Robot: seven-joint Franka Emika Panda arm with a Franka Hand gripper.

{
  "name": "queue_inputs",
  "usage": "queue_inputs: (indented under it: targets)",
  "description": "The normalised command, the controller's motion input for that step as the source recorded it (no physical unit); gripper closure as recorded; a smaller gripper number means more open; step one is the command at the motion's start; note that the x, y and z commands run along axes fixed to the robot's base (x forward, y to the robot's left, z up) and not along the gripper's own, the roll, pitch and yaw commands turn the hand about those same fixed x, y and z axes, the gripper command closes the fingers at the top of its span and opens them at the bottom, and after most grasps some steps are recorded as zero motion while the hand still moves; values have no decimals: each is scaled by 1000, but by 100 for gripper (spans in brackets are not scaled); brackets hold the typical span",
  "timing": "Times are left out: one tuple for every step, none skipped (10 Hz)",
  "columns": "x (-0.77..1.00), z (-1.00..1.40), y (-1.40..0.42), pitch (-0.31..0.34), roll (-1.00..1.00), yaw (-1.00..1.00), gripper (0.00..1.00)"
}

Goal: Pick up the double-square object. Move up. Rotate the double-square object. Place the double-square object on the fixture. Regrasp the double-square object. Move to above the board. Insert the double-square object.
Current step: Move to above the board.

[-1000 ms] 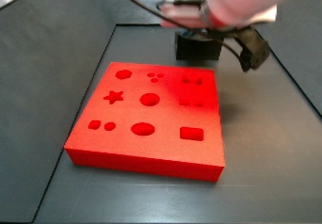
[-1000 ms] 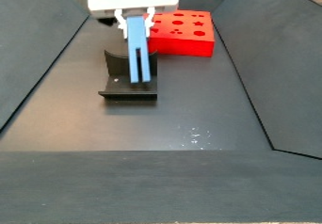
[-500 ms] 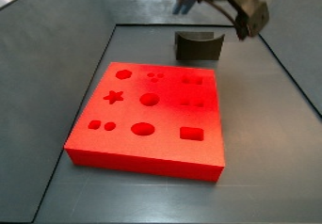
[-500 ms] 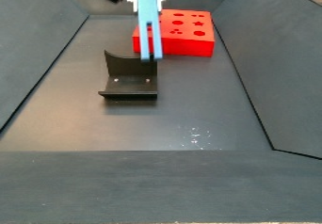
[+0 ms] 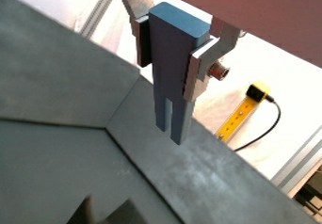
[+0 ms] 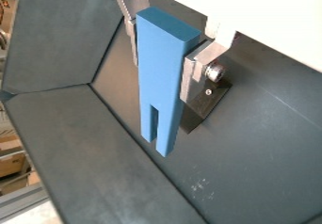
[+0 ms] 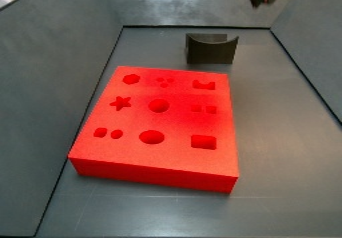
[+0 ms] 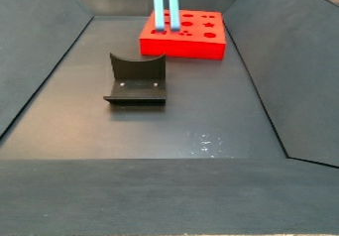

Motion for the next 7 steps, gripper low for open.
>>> queue_inputs:
  targets:
    - [-39, 394, -15, 108, -33, -7, 100]
    - [-350, 529, -1000, 1, -1000, -125, 100]
    - [-345, 484, -1000, -3, -1000, -120, 100]
    - [-364, 519, -1000, -4, -1000, -119, 100]
    - [-376, 513, -1000, 3, -1000, -119, 100]
    - [-384, 514, -1000, 10, -1000, -120, 100]
    - [-400, 519, -1000, 21, -1000, -119, 100]
